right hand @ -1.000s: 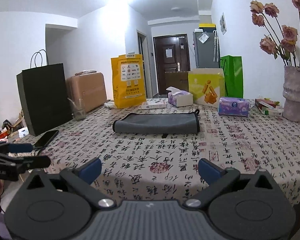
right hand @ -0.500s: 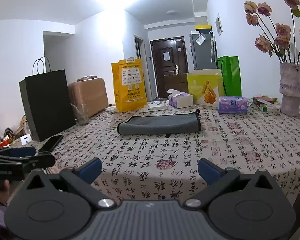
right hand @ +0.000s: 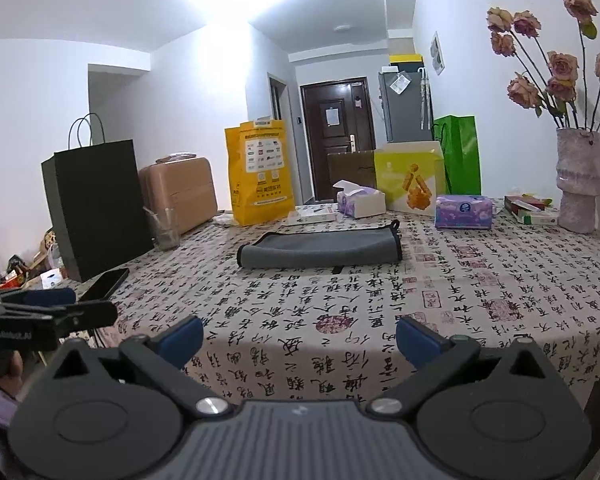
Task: Fold towel
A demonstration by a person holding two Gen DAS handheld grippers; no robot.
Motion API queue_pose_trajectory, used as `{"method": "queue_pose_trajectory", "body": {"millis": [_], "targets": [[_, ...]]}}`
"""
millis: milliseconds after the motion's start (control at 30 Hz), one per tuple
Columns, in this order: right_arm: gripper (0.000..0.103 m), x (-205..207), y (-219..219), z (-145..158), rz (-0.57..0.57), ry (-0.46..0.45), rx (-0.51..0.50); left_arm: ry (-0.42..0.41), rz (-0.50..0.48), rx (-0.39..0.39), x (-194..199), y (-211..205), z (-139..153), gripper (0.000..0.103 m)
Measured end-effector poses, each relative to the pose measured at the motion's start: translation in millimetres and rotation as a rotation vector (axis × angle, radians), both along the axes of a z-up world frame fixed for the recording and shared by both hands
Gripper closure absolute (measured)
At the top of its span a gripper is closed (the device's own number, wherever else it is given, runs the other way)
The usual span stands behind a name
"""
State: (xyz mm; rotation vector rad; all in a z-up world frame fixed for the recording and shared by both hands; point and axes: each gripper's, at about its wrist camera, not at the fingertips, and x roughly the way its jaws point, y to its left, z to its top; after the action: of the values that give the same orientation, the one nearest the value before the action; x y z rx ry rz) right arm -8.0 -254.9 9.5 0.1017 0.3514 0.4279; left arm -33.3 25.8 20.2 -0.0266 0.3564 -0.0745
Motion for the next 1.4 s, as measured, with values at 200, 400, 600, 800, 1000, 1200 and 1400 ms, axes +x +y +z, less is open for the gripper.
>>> {"method": "queue_pose_trajectory", "body": {"millis": [200,400,600,800,1000,1200,1400], "targets": [[0.0,-1.2,-0.3,0.1,-0.006,-0.005,0.002,-0.001,0.0,0.0,-0.1,-0.3,-0.1,0.0],[0.0,-0.4,-2.7,0.0,-0.017,0.0,0.012,-0.001,0.0,0.001,-0.2,-0.6,-0.1,0.0],[0.0,-2.0,-1.3,-0.4,-0.014,-0.003,0.007,-0.001,-0.001,0.002,-0.2,-1.1,0.0,0.0],[0.0,-2.2,-1.2,-0.2,-0.013,-0.001,0.009,-0.001,-0.001,0.002,-0.1,-1.1,-0.1,0.0],[0.0,-2.4,-1.0,-0.1,-0.014,-0.002,0.009,-0.001,-0.001,0.002,-0.1,-1.3,-0.2,0.0],[0.0,-1.9,0.0,-0.4,-0.012,0.0,0.008,-0.001,0.0,0.002,-0.2,-1.5,-0.1,0.0],[0.0,-1.9,0.4,-0.5,-0.011,0.001,0.006,-0.001,-0.001,0.003,-0.1,-1.8,-0.2,0.0]]}}
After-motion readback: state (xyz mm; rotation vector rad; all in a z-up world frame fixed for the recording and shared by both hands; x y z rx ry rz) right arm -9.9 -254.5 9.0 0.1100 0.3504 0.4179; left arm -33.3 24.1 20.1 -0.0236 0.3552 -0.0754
